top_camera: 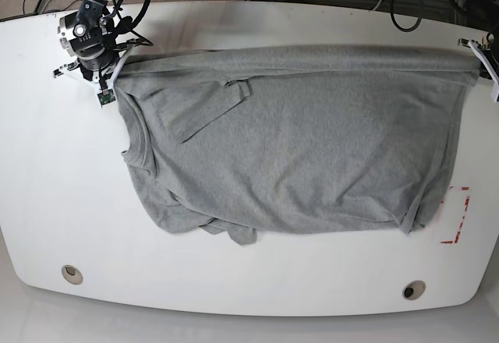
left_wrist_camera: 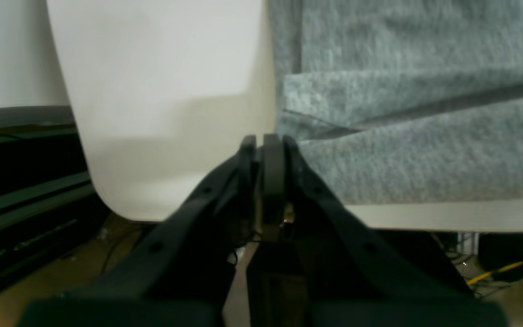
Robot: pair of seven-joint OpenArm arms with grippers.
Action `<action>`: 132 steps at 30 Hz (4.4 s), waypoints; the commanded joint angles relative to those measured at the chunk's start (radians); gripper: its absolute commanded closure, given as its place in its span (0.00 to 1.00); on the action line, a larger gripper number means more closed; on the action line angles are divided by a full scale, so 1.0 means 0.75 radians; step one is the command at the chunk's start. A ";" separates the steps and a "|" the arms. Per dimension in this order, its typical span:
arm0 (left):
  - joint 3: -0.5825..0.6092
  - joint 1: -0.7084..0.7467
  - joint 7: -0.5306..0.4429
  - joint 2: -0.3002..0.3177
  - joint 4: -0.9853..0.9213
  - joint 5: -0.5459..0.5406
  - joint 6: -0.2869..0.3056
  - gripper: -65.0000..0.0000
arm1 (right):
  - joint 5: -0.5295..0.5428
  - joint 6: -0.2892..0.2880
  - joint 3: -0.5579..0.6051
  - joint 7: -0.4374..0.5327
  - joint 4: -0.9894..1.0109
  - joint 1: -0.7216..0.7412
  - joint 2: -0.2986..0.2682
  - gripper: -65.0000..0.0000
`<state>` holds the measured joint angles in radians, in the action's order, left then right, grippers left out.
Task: Fold the T-shirt properly
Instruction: 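Open both grippers and release the shirt edge, then reposition both grippers along the shirt edge and grasp it again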
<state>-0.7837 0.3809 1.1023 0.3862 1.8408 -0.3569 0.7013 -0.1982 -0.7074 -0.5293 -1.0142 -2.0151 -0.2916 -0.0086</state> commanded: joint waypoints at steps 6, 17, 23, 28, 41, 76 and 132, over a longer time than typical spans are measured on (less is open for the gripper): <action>0.117 -0.192 -0.020 0.034 -0.039 0.109 -0.004 0.99 | -0.019 0.012 0.003 0.009 -0.019 0.058 -0.016 0.99; 0.244 -0.460 -0.024 0.034 -0.289 0.246 -0.004 0.99 | -0.017 0.012 0.001 0.011 0.034 0.185 -0.016 0.99; 0.299 -0.535 -0.096 0.034 -0.408 0.282 -0.004 0.98 | -0.017 0.012 0.001 0.011 0.051 0.247 -0.010 0.99; 0.363 -0.556 -0.202 0.034 -0.471 0.321 -0.004 0.98 | -0.025 0.012 0.001 0.011 0.100 0.288 0.008 0.99; 0.402 -0.603 -0.231 0.038 -0.543 0.330 -0.004 0.98 | -0.021 0.012 -0.003 0.079 0.233 0.306 0.008 0.98; 0.391 -0.650 -0.227 0.114 -0.500 0.334 -0.004 0.43 | -0.015 0.012 -0.007 0.077 0.102 0.283 0.060 0.25; 0.003 -0.468 -0.223 -0.045 -0.459 0.334 -0.004 0.43 | 0.349 0.012 -0.269 0.163 0.405 0.165 0.203 0.26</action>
<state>-0.7784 0.0383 0.9493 0.3397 1.4872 -0.1001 0.6994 0.0765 -0.6994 -0.7307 -0.8551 -1.7184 -0.1642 0.1406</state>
